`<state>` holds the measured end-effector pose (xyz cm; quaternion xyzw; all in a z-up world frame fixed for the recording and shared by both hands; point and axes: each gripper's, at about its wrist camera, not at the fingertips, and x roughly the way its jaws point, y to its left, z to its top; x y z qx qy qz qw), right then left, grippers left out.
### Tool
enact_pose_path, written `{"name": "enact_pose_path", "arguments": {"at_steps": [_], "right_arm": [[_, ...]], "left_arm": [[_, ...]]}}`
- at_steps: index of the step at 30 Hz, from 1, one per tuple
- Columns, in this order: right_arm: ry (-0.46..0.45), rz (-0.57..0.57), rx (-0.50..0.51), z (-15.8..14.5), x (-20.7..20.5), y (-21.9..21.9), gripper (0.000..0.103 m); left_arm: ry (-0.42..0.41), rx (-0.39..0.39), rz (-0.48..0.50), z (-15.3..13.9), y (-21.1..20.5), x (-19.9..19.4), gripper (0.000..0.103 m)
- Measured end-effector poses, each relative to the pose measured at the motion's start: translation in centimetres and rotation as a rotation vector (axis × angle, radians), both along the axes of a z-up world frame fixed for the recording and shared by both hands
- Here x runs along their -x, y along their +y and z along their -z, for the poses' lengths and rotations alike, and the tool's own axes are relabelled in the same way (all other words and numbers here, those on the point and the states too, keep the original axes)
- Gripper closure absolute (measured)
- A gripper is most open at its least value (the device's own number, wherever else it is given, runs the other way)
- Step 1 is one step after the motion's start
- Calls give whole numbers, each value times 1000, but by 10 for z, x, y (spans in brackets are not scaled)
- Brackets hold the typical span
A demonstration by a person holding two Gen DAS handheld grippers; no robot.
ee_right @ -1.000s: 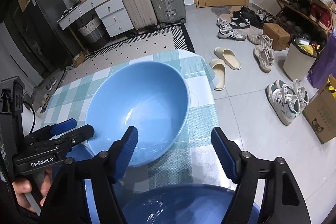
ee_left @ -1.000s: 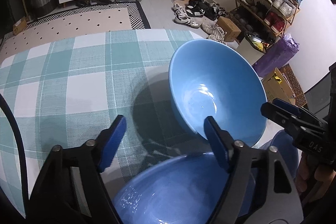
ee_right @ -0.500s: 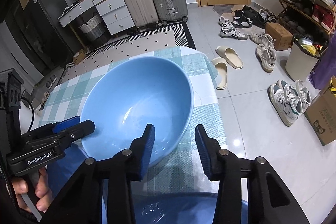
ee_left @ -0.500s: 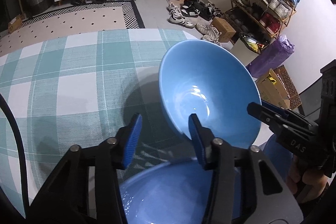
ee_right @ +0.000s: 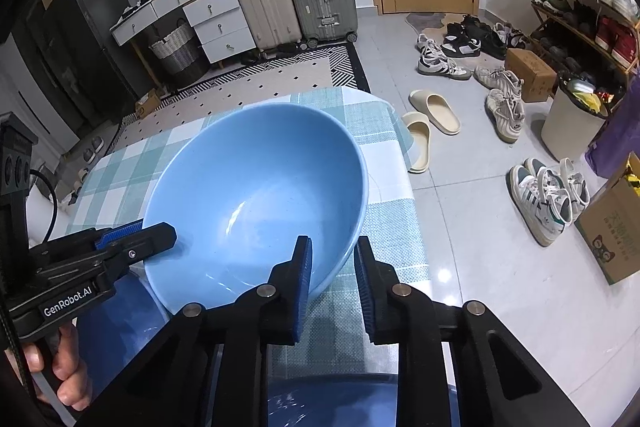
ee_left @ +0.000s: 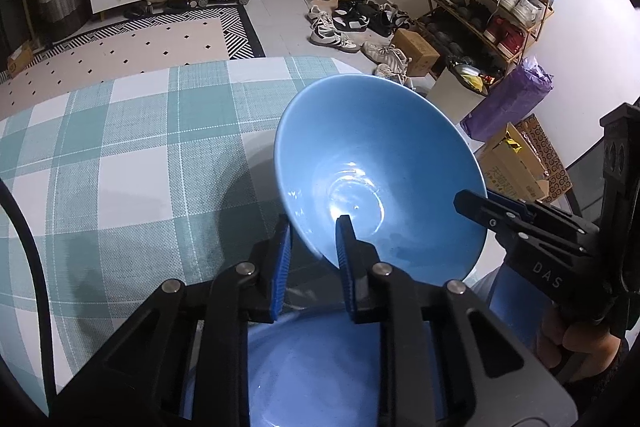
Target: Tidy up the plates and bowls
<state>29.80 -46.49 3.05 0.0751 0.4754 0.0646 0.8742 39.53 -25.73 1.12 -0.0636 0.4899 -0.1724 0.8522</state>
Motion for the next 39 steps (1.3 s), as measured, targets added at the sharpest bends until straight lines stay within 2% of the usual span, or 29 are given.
{"name": "enact_pose_path", "arguments": {"at_steps": [21, 30, 39], "right_arm": [[-35, -2, 44, -4, 5, 7, 82], [-83, -1, 67, -14, 14, 9, 82], [-118, 2, 67, -28, 23, 8, 82]], "left_arm": [[-39, -19, 3, -7, 0, 2, 84], [-60, -17, 2, -14, 3, 7, 84], [-110, -26, 4, -36, 10, 20, 84]]}}
